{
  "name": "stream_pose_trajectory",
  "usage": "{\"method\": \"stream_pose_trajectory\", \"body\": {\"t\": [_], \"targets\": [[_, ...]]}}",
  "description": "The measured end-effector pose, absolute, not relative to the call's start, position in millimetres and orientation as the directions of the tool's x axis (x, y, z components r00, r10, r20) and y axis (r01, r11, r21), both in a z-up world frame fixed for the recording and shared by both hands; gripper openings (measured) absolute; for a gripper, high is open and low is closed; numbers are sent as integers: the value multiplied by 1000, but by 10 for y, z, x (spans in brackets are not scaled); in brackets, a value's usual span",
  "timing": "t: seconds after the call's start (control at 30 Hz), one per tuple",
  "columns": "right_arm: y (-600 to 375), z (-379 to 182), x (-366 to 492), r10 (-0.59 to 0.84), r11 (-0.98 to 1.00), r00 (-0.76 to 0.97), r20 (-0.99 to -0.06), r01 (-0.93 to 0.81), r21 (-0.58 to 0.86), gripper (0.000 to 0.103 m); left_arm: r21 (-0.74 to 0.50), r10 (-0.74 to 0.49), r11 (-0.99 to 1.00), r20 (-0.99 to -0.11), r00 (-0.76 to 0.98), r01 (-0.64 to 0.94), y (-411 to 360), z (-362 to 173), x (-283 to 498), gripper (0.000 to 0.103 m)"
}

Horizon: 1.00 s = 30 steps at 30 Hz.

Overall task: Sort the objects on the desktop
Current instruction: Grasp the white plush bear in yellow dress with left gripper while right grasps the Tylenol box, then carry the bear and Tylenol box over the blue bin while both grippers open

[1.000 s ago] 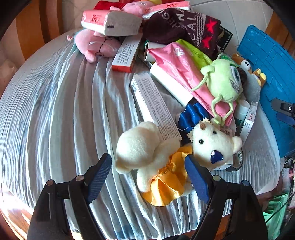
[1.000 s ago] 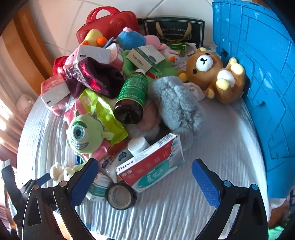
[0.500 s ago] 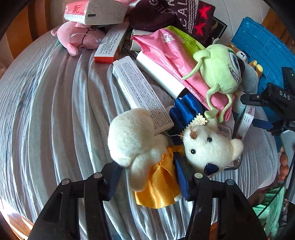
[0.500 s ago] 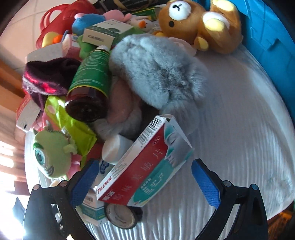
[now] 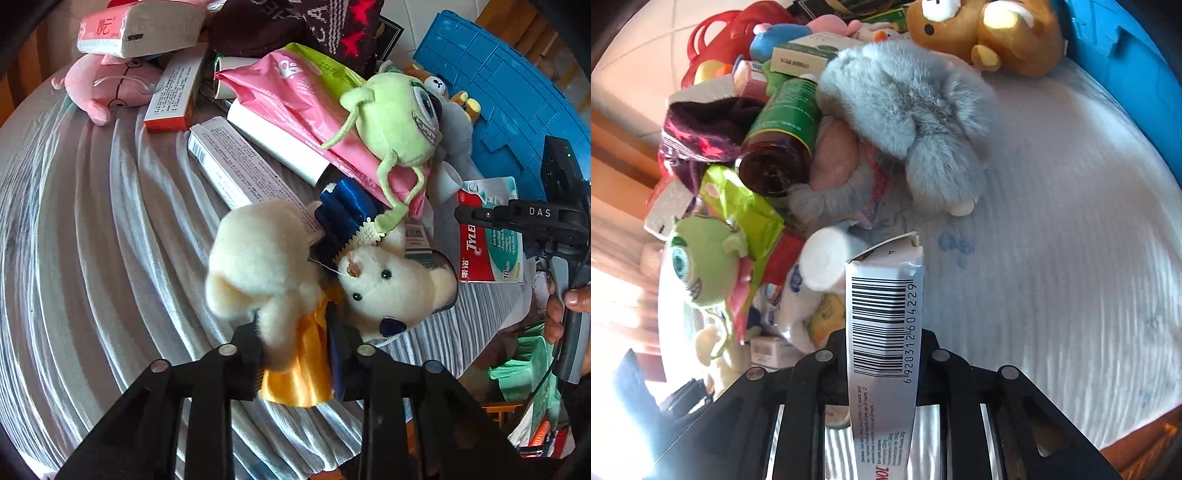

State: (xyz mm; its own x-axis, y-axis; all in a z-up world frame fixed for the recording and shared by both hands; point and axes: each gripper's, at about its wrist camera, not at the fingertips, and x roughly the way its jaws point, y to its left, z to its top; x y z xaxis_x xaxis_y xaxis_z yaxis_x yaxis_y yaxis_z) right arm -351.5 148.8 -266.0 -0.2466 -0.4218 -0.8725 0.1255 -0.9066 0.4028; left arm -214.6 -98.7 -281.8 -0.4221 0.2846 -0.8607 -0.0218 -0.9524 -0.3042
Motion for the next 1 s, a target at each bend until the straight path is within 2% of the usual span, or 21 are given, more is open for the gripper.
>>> {"method": "stream_pose_trajectory", "body": {"t": [0.27,0.53,0.73,1.0], "targets": [[1289,-2205,-3404,-440,-898,-334,-834,191,397,18,-294,294,-953,-825,-483,-79,-1132,-2361,-2034,22],[1190,-1411,-3294,-499,-867,-472,-727,271,419,18,-202,306,-951,-736,-603,-236,-992,-1506,-2277,22],[1447,-526,-3046,-466,-883,-652,-599,299,362,18,-124,409,-894,-621,-668,-432,-366,-735,-2630,22],[2287,523,-2820,-277,-944,-879,-388,173,282,18,-30,602,-748,-454,-658,-664,832,195,-3007,22]]}}
